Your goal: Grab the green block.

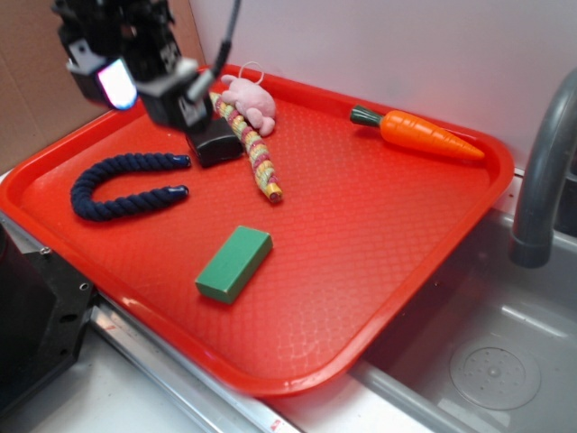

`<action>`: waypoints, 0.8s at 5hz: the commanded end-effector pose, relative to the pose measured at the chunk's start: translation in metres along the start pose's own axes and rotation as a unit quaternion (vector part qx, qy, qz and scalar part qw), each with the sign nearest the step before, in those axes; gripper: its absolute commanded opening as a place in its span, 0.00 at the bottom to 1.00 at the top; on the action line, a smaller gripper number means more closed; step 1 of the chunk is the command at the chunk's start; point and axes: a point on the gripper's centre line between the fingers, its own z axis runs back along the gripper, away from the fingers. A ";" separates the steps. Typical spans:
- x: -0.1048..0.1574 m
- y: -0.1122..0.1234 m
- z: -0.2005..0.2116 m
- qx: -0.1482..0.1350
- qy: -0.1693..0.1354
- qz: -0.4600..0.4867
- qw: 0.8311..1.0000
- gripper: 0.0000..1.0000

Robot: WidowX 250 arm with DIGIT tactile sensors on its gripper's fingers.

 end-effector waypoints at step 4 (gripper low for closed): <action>0.010 -0.013 -0.103 -0.010 0.046 0.036 0.998 1.00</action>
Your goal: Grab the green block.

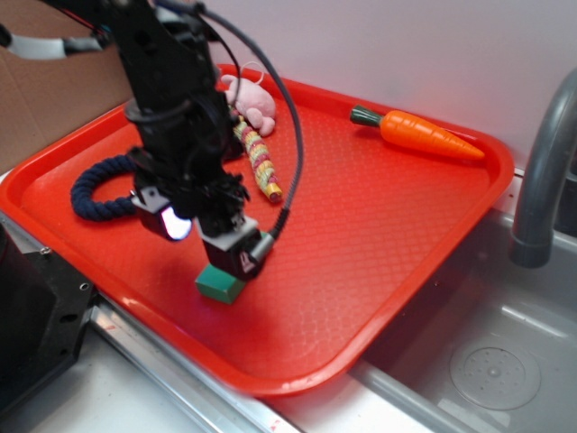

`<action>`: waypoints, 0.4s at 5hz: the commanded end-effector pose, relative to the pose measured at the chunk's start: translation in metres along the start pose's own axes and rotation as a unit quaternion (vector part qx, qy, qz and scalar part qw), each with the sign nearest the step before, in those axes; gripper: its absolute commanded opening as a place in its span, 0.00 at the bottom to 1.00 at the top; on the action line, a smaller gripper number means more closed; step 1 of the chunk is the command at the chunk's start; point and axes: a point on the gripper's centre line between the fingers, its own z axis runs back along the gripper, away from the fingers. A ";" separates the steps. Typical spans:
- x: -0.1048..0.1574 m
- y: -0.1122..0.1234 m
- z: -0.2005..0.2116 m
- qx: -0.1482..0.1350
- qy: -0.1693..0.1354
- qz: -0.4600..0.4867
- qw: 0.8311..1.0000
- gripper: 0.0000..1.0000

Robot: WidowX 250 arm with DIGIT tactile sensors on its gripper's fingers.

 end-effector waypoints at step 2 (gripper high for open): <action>0.011 -0.016 -0.010 0.009 0.021 -0.001 1.000 0.00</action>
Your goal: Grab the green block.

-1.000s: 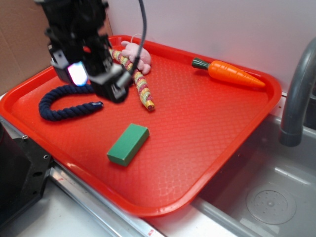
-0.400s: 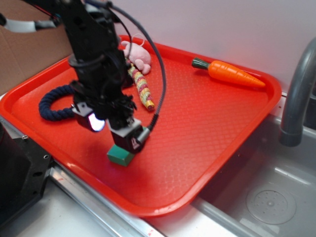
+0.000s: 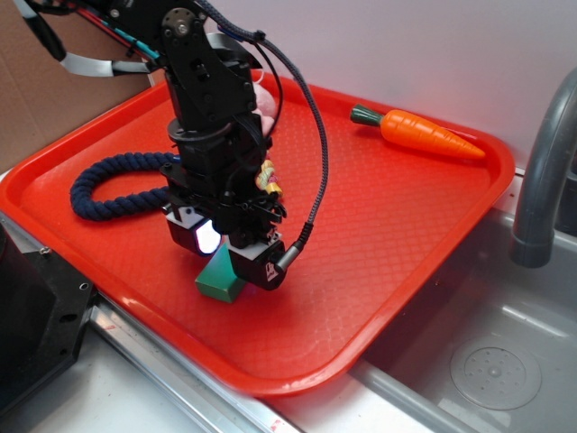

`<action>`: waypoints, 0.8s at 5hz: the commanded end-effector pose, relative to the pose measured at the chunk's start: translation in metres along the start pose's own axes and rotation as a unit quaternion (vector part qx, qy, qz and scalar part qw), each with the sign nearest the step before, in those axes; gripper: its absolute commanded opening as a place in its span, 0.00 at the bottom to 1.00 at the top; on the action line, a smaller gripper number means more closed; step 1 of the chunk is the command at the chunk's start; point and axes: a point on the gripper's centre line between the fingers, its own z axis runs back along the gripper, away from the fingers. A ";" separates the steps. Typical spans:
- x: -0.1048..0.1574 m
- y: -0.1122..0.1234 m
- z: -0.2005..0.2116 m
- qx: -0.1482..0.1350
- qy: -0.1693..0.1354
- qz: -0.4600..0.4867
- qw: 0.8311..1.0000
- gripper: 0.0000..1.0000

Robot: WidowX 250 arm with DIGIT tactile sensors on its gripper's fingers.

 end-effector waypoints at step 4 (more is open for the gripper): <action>0.001 -0.002 0.043 0.006 -0.024 -0.034 0.999 0.00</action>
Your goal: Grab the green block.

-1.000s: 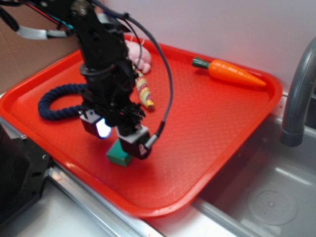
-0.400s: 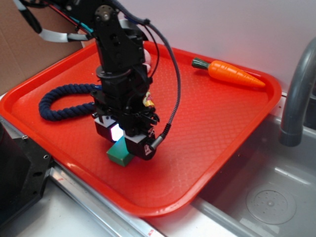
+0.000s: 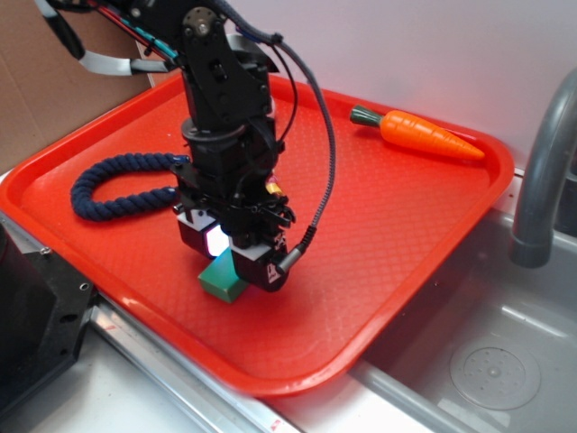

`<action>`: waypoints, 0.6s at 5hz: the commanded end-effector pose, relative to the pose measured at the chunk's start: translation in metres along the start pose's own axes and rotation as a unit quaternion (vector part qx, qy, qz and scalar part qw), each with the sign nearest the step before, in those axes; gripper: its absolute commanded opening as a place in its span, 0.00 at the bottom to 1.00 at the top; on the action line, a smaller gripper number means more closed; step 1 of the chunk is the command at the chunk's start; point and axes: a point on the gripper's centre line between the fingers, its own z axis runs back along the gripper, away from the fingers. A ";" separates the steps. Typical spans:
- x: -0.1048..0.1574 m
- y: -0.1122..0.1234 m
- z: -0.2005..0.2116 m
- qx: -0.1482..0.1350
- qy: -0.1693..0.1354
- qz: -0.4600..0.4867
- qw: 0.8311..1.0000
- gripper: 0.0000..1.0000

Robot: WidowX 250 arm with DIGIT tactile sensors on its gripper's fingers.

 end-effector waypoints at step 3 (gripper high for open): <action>-0.036 0.057 0.174 0.045 -0.051 -0.042 0.997 0.00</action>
